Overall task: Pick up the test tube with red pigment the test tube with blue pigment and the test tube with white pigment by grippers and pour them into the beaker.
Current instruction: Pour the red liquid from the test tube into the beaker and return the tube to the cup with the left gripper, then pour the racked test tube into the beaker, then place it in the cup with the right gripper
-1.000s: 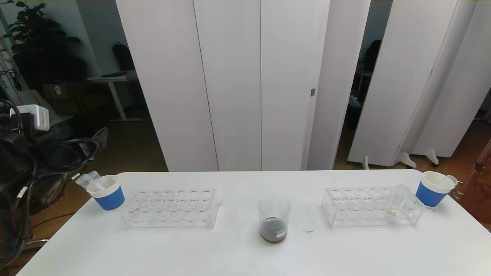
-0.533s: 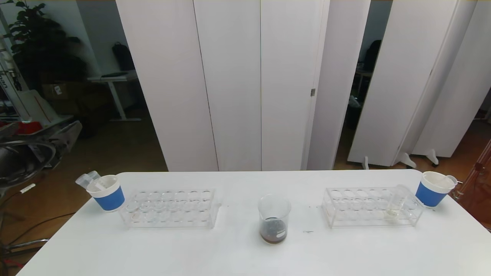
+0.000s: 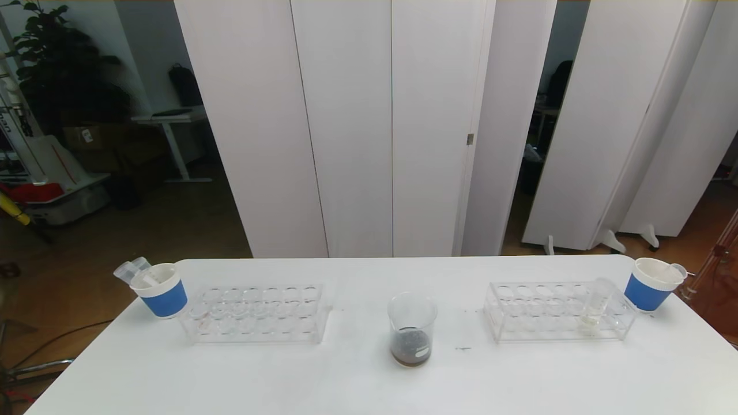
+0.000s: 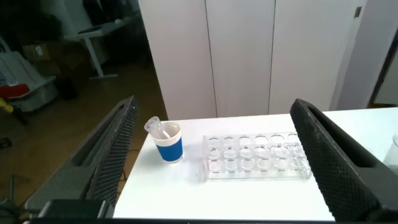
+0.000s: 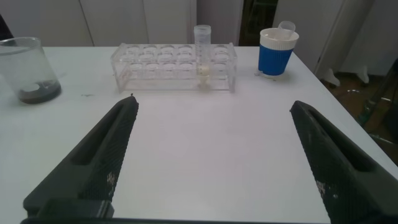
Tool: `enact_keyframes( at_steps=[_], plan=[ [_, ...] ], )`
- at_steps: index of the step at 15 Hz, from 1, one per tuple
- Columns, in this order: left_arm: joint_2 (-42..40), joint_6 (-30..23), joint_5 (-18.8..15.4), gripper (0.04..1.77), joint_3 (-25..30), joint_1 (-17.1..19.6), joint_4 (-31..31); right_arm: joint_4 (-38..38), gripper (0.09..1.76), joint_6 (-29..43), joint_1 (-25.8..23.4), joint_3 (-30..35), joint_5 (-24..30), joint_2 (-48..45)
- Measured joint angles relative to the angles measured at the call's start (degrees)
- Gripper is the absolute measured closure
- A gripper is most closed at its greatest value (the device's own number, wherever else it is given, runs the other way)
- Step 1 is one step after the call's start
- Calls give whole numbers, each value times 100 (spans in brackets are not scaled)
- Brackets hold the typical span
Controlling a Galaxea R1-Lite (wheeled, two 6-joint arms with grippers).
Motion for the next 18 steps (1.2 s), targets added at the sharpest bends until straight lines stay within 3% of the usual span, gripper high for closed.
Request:
enact_keyframes(
  at_steps=[2, 4, 8, 11, 16, 18],
  plan=[
    [-896, 38, -20, 6, 105, -52, 681, 0, 10, 0, 0, 0, -2, 0],
    [-1568, 44, 0, 6, 336, -183, 976, 2, 10, 0, 0, 0, 0, 0],
    [-2584, 22, -330, 6, 725, -463, 1552, 0, 10, -2, 0, 0, -2, 0],
    [-3131, 16, -480, 6, 1351, -488, 1520, 0, 10, -2, 0, 0, 0, 0],
    [-3379, -55, -278, 6, 2614, -486, 588, 0, 10, 0, 0, 0, -2, 0],
    [-3389, -124, -146, 6, 2778, -486, 990, 0, 10, 0, 0, 0, -2, 0]
  ],
)
